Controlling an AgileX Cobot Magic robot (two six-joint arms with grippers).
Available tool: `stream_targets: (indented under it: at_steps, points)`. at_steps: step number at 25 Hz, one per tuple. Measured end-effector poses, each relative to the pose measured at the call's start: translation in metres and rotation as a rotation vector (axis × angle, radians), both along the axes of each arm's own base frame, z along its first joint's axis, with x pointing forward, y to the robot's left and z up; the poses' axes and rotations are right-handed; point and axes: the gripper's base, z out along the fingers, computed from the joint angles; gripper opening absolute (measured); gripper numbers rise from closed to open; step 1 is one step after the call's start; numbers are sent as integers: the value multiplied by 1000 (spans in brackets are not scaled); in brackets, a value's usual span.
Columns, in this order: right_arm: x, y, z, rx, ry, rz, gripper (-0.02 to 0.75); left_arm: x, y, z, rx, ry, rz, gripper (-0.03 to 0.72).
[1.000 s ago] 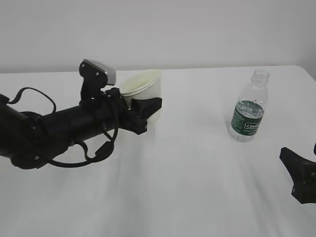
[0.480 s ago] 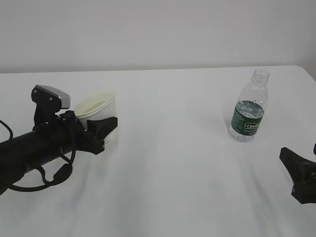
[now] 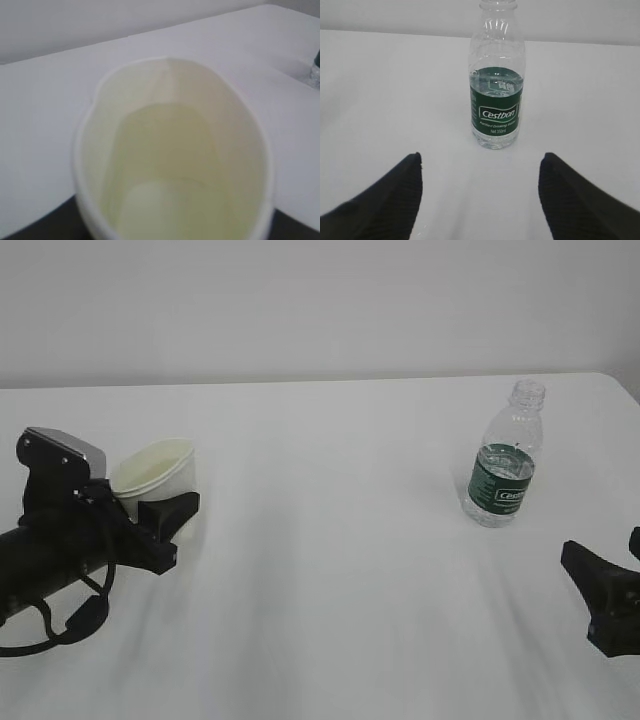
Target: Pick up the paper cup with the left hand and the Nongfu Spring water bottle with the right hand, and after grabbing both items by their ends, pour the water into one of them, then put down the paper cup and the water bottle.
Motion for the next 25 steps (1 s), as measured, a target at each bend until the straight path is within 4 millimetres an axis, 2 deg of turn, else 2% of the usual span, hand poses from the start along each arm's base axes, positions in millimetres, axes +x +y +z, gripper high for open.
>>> stream_targets:
  at_steps: [9,16,25]
  points:
    - [0,0,0,0,0,2,552,2,17,14,-18,-40,194,357]
    - [0,0,0,0,0,2,552,6,32,16,-24,-41,365,357]
    - [0,2,0,-4,-1,24,552,7,37,13,-26,-32,421,357]
